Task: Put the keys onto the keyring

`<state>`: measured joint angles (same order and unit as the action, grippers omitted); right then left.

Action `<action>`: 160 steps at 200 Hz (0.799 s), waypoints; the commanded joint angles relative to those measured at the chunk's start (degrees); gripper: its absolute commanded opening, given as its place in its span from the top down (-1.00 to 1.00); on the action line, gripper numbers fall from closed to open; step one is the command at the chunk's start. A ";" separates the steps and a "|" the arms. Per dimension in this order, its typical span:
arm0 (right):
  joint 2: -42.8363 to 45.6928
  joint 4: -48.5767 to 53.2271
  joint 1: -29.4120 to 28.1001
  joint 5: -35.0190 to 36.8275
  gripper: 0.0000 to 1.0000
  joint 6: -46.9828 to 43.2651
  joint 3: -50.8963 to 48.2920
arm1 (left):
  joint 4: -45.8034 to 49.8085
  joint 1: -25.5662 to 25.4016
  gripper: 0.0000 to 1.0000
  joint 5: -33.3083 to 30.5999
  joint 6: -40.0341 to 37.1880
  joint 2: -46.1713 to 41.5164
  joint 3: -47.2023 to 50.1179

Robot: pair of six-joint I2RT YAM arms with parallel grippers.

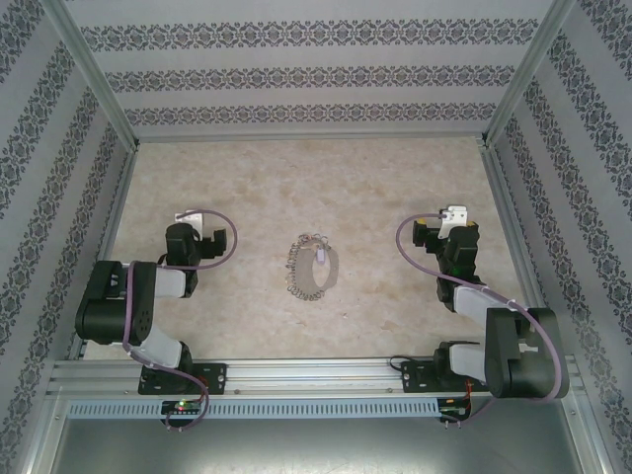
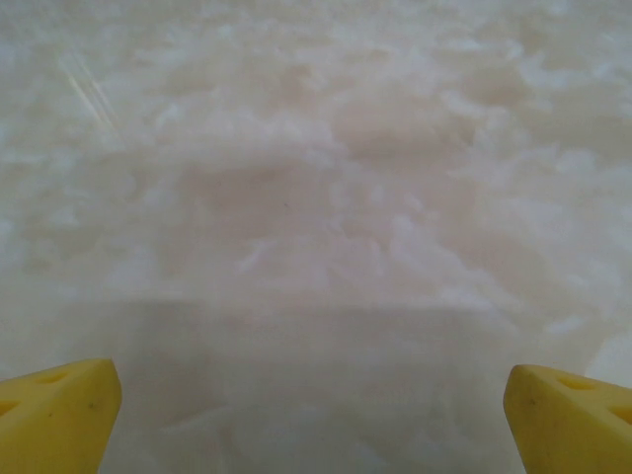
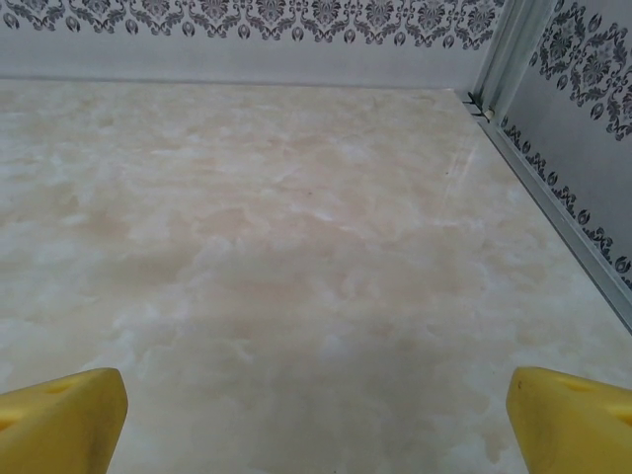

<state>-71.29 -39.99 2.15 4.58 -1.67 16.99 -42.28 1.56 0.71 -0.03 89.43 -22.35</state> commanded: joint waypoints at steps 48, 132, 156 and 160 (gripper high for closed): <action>0.59 -1.94 0.73 -1.02 -0.96 2.50 -0.31 | -5.30 -0.16 -0.99 3.44 0.56 0.20 -1.45; -17.13 -19.13 -4.90 1.27 -0.96 2.33 2.11 | -5.00 -0.41 -0.99 2.99 0.45 0.22 -1.55; -15.91 -15.80 -4.06 -0.13 -0.96 2.90 3.25 | -4.98 -0.42 -0.99 3.00 0.41 0.15 -1.56; -15.96 -15.92 -3.96 -0.23 -0.96 2.94 3.29 | -5.01 -0.42 -0.99 2.98 0.43 0.21 -1.56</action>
<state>-87.13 -50.48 -2.48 4.21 1.21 18.39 -44.47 1.50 3.03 0.03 89.47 -22.85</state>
